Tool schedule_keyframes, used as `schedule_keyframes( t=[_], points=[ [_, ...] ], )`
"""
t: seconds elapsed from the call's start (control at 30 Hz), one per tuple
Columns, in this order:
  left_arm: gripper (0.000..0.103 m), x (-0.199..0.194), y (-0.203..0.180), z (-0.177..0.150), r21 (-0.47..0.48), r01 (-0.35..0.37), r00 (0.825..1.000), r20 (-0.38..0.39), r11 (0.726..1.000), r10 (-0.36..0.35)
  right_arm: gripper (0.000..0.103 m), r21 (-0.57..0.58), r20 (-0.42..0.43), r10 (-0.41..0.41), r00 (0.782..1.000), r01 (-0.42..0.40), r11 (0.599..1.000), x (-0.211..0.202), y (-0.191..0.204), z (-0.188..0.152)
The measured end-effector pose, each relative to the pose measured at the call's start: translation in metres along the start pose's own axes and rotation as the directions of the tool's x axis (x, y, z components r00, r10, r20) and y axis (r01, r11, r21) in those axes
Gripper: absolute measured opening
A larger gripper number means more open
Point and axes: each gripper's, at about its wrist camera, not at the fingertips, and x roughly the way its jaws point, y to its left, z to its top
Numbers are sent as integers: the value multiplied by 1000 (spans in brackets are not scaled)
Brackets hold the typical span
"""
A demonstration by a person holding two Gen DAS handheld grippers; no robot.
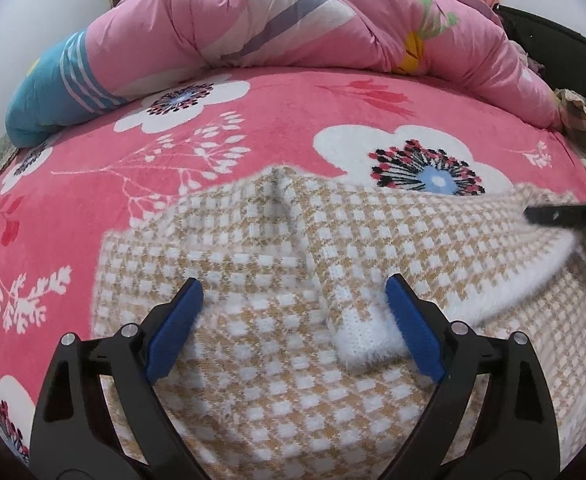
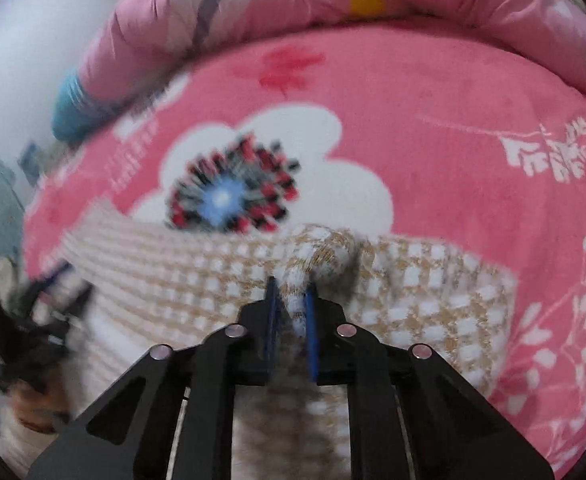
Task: Fold large clothes
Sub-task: 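Fold the grasped side edge across the coat body with the right tool, then open the right tool and pull back above the folded coat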
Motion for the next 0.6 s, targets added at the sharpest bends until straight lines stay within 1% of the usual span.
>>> schedule_keyframes(
  t=[0.07, 0.1, 0.13, 0.17, 0.2, 0.23, 0.27, 0.3, 0.33, 0.37, 0.4, 0.43, 0.47, 0.5, 0.53, 0.57, 0.6],
  points=[
    [89, -4, 5, 0, -12, 32, 999, 10, 999, -32, 24, 25, -4, 20, 1000, -20, 999, -5, -7, 0],
    [88, -10, 11, 1, -21, 63, 998, 25, 998, -63, 31, 56, -5, 13, 1000, -13, 998, -13, -11, 0],
    [88, -16, 15, 2, -26, 83, 995, 53, 996, -82, 34, 74, 2, 11, 1000, -11, 997, -20, -13, 0],
    [88, -28, 19, 5, -23, 102, 989, 107, 995, -99, 34, 80, 16, 0, 1000, -1, 997, -30, -14, -1],
    [88, -40, 22, 9, -14, 121, 980, 159, 993, -117, 34, 55, 52, -37, 998, 35, 998, -46, -9, 0],
    [88, -47, 22, 14, -4, 140, 971, 195, 990, -137, 35, 27, 80, -59, 995, 57, 998, -53, -1, 0],
    [88, -55, 21, 22, 8, 171, 958, 232, 985, -168, 36, -13, 116, -69, 991, 71, 997, -62, 9, 1],
    [88, -58, 17, 31, 19, 197, 947, 253, 980, -196, 39, -43, 137, -52, 989, 58, 997, -67, 19, 3],
    [87, -59, 11, 37, 26, 213, 943, 258, 977, -212, 41, -63, 142, -32, 989, 41, 997, -66, 26, 4],
    [86, -55, 3, 44, 37, 234, 939, 251, 972, -235, 43, -96, 139, -9, 990, 22, 995, -62, 38, 6],
    [83, -49, -6, 50, 49, 258, 938, 227, 965, -263, 46, -118, 134, -8, 991, 24, 993, -57, 43, 7],
    [81, -34, -18, 54, 64, 284, 941, 172, 957, -291, 48, -151, 126, -28, 992, 47, 987, -45, 55, 8],
    [78, -18, -28, 55, 75, 291, 949, 108, 954, -297, 48, -177, 117, -47, 992, 67, 982, -35, 62, 8],
    [71, -4, -34, 54, 82, 282, 956, 53, 956, -287, 48, -204, 98, -70, 993, 89, 975, -22, 66, 5],
    [66, 19, -39, 48, 87, 247, 969, -41, 965, -244, 49, -229, 50, -115, 992, 124, 966, -2, 66, -1],
    [66, 34, -40, 40, 96, 219, 972, -105, 971, -209, 49, -233, 45, -122, 992, 129, 964, 3, 66, -7],
    [66, 33, -37, 35, 99, 235, 970, -87, 967, -227, 49, -234, 55, -110, 992, 120, 965, 3, 62, -13]
  ],
)
